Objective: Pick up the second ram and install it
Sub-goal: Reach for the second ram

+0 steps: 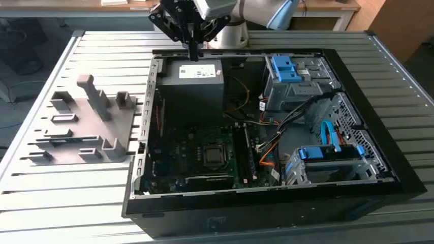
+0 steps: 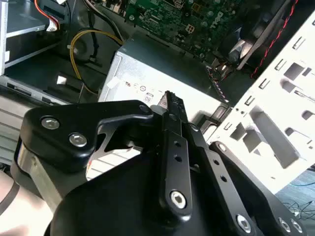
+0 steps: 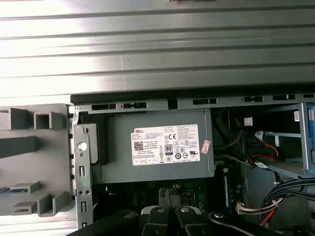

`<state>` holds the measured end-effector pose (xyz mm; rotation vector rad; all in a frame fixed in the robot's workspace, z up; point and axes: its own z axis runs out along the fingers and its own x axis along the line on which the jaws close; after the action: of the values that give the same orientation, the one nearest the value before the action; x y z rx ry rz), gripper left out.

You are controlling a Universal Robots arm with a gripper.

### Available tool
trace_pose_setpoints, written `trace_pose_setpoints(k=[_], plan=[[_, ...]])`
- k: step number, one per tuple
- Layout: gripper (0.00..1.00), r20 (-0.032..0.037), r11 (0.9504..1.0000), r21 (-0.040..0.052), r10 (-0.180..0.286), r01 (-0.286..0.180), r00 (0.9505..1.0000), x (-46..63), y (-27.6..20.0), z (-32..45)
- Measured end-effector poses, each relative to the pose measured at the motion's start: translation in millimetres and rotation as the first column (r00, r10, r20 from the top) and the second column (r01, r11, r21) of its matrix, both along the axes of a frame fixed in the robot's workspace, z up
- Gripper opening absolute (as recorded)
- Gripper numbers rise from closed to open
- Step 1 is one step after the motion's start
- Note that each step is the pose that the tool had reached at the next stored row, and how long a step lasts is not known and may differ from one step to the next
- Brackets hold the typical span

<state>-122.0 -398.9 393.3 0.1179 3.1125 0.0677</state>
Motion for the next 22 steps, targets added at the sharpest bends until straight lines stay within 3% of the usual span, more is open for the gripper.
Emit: trace_pose_setpoints(k=[11,22], plan=[[0.1,-0.0001,1.0,-0.0002,0.0,0.0,1.0,-3.3,0.0,0.1],[0.1,0.0032,1.0,0.0,0.0,0.0,1.0,-52.1,0.0,0.0]])
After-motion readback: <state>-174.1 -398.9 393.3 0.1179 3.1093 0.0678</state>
